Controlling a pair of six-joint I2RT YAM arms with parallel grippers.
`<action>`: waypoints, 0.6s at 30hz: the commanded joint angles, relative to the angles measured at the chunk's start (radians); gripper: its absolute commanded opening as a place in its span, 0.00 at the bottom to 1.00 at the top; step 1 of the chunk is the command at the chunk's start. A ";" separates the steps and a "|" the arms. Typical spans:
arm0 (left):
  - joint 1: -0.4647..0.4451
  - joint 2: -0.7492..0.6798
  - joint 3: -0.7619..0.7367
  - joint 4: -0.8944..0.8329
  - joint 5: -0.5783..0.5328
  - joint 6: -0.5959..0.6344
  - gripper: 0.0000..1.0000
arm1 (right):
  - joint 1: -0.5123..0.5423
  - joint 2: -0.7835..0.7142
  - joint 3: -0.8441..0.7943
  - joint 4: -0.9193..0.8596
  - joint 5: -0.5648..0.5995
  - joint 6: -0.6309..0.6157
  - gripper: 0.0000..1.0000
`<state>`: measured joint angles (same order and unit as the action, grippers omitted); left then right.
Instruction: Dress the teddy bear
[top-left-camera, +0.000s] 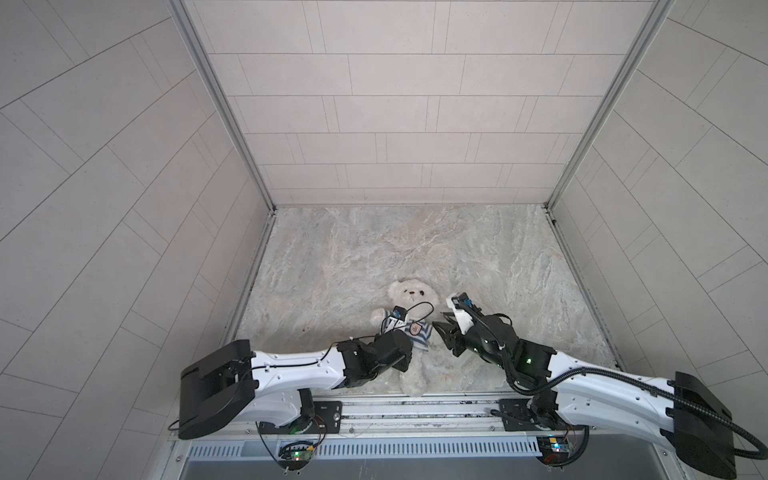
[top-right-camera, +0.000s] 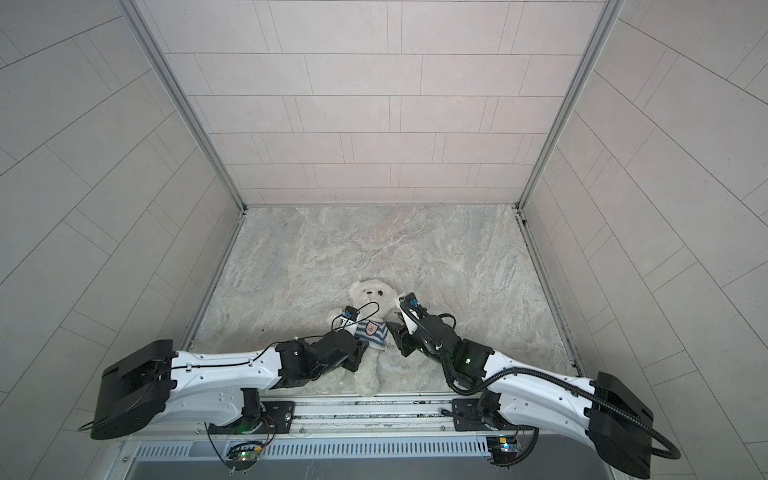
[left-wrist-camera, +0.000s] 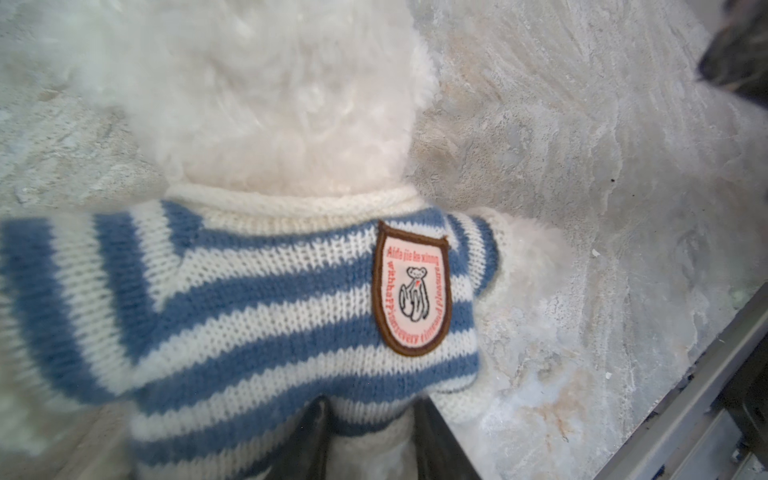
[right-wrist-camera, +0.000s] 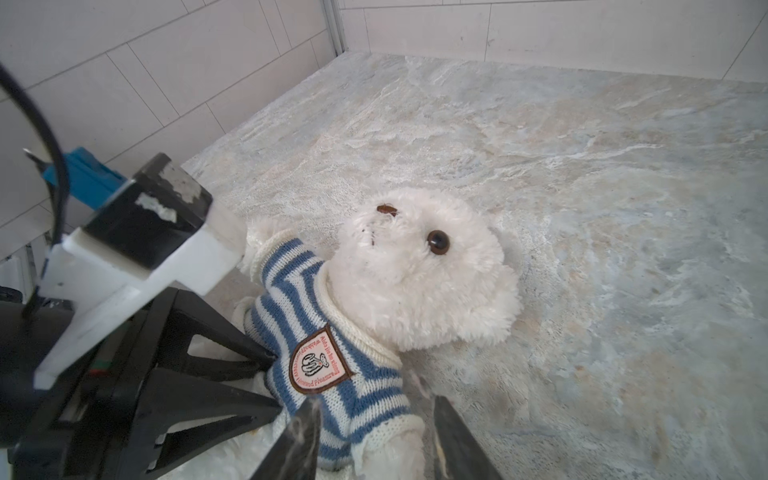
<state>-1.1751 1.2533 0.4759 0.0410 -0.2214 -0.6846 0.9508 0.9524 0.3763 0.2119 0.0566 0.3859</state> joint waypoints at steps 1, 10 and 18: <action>-0.008 0.026 -0.037 -0.046 0.025 -0.021 0.37 | 0.003 0.081 0.038 -0.042 -0.006 -0.011 0.43; -0.009 0.015 -0.053 -0.024 0.021 -0.027 0.37 | -0.011 0.236 0.056 -0.014 -0.011 0.024 0.43; -0.010 0.005 -0.060 -0.022 0.021 -0.031 0.36 | -0.018 0.236 0.021 -0.074 0.043 0.074 0.29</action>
<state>-1.1809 1.2484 0.4530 0.0868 -0.2218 -0.7036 0.9363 1.2137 0.4171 0.1780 0.0555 0.4252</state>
